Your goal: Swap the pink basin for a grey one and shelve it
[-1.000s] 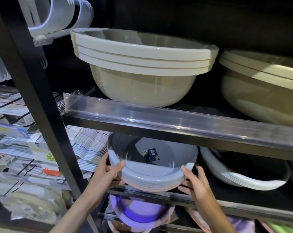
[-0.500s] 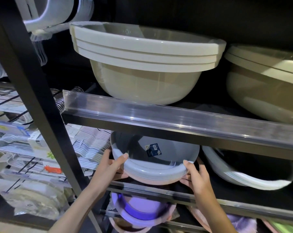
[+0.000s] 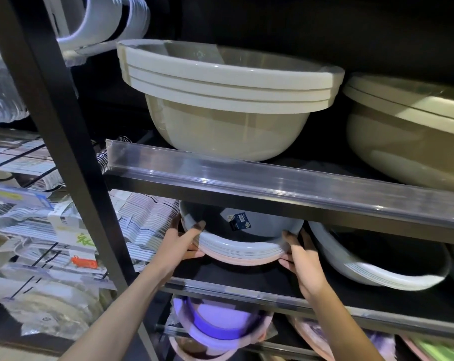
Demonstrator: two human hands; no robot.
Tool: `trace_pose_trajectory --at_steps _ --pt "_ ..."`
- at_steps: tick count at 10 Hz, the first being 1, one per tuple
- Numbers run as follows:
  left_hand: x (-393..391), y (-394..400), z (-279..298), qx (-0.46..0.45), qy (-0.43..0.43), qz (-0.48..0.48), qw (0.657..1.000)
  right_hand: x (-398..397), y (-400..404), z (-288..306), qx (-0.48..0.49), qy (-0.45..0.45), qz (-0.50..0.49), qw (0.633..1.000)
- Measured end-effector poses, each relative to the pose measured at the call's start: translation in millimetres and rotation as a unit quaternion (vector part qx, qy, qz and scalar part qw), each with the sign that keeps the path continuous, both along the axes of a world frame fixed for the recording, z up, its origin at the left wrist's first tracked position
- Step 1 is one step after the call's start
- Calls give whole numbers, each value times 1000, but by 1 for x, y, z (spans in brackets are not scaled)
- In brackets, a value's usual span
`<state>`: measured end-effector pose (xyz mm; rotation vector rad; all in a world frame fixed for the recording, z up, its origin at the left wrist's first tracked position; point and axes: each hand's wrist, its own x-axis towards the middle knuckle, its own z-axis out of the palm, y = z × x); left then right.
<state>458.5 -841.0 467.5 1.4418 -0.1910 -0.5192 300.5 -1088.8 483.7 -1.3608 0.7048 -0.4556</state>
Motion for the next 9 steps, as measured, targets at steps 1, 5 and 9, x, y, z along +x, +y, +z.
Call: trace_pose_trajectory --at_steps 1,5,9 --pt "1 0 -1 0 -10 1 1000 -2 0 1 -3 -2 6 1000" --pt "-12 36 3 167 -120 5 979 -37 -4 5 -202 133 43 969" --pt "-44 66 26 425 -427 -118 789 -97 7 36 -554 376 124 733"
